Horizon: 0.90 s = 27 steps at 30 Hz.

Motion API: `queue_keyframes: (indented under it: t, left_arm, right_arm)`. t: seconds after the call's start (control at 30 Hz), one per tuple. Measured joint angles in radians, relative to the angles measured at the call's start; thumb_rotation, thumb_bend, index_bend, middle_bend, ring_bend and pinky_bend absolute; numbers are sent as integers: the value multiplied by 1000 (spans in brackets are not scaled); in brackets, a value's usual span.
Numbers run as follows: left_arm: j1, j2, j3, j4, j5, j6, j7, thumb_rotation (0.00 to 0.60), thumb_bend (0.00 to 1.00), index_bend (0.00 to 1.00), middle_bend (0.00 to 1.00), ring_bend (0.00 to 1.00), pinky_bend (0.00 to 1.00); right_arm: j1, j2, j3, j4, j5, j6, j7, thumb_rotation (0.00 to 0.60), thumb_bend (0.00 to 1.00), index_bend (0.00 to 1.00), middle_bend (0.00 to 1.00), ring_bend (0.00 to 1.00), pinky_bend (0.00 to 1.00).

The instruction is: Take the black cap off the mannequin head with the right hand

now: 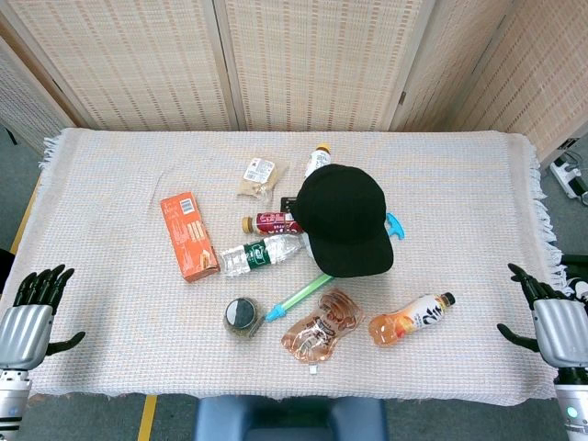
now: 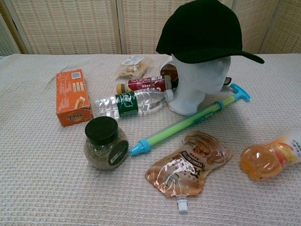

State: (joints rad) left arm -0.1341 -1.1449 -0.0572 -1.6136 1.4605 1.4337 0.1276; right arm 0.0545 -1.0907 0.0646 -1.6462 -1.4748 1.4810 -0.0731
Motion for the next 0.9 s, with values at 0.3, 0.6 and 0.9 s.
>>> queue_keyframes:
  t: [0.3, 0.6, 0.9]
  left_arm:
    - [4, -17, 1, 24, 15, 22, -14, 600, 59, 101, 90, 73, 54]
    - [13, -11, 6, 24, 20, 35, -30, 600, 58, 125, 91, 74, 56]
    - [10, -6, 10, 25, 43, 38, -53, 600, 59, 161, 91, 82, 56]
  right_arm:
    - [8, -13, 0, 18, -22, 3, 5, 600, 81, 160, 326, 456, 589]
    - [14, -27, -5, 39, -63, 20, 30, 600, 81, 196, 339, 658, 760]
    - [105, -89, 33, 37, -141, 4, 38, 600, 81, 236, 340, 803, 930]
